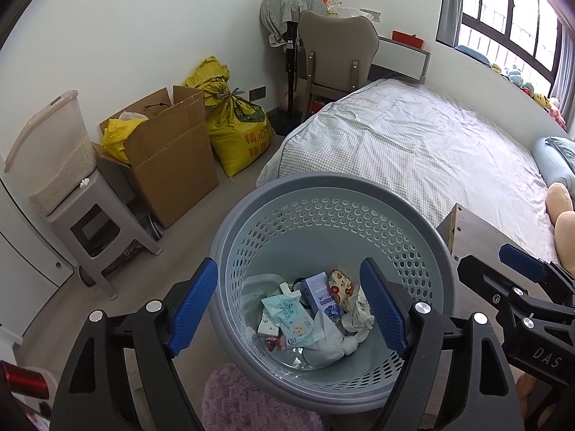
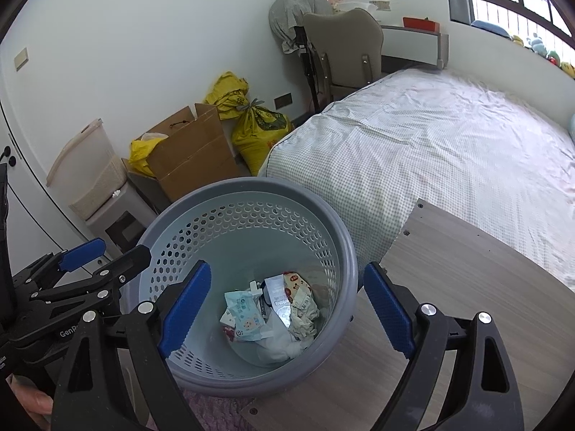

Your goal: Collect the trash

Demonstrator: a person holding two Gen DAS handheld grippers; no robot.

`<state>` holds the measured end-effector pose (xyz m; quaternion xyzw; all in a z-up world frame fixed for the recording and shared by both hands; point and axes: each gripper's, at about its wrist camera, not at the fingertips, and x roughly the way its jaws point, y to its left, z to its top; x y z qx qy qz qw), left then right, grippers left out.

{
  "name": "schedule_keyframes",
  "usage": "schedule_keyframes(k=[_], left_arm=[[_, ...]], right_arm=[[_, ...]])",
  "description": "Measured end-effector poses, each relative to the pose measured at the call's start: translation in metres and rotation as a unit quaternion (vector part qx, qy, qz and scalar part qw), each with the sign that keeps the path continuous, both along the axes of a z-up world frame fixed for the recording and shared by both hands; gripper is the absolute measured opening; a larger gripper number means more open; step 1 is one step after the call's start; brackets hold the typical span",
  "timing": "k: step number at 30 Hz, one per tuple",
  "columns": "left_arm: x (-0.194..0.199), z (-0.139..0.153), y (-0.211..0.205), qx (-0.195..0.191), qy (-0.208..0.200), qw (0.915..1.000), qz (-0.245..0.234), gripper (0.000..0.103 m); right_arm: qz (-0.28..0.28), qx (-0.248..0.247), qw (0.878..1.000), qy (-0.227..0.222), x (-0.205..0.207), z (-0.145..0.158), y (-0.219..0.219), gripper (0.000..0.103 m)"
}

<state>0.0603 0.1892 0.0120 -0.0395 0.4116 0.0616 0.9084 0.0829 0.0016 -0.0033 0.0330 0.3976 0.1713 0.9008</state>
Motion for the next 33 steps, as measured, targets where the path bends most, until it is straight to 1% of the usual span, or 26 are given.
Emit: schedule_keyframes(k=[19, 33], left_arm=[[0.0002, 0.002, 0.0002, 0.013, 0.004, 0.9999, 0.01, 0.085], [0.0003, 0.004, -0.0029, 0.023, 0.002, 0.9996, 0.015, 0.085]], right_arm=[[-0.003, -0.004, 1.0, -0.007, -0.0045, 0.0045, 0.0018, 0.086], [-0.007, -0.016, 1.0, -0.013, -0.0064, 0.0058, 0.0005, 0.086]])
